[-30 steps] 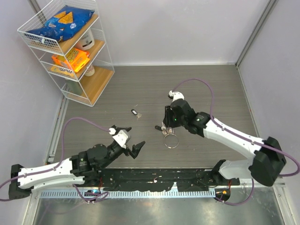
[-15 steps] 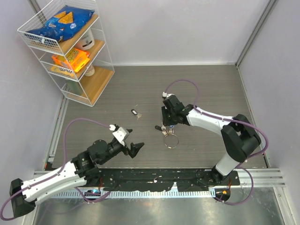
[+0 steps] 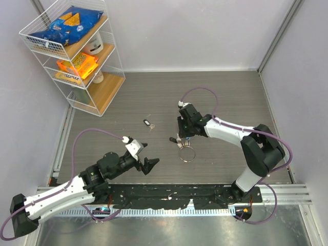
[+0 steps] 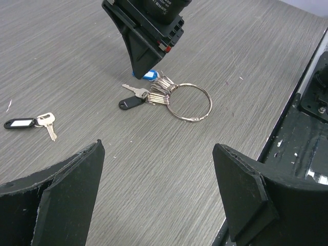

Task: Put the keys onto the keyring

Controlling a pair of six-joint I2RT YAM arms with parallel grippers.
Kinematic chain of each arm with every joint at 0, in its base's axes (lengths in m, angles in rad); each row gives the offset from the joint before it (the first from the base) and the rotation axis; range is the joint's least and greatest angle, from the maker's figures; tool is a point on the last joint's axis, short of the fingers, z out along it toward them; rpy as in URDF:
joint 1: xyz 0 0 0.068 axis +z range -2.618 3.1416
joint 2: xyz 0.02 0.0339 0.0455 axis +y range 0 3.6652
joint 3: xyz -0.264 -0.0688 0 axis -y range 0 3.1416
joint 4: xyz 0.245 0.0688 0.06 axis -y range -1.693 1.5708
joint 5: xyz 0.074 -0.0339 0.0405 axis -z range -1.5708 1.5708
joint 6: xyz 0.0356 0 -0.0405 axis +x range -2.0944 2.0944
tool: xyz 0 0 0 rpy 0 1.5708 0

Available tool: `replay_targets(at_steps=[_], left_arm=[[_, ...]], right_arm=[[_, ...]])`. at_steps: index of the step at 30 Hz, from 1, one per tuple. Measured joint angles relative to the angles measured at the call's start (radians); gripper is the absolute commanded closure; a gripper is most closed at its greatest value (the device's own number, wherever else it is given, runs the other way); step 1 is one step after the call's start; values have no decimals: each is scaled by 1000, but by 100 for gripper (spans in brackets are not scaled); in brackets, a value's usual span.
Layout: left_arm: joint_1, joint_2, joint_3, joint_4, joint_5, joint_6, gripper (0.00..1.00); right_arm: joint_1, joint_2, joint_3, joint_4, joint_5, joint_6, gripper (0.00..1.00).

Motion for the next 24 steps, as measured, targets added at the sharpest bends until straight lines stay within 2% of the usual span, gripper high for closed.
replay_targets(at_steps=[21, 24], left_arm=[[0, -16, 0, -1, 0, -17, 7], [0, -14, 0, -1, -1, -17, 7]], right_arm=[[-2, 18, -67, 18, 0, 2, 75], [-3, 18, -88, 24, 1, 3, 83]])
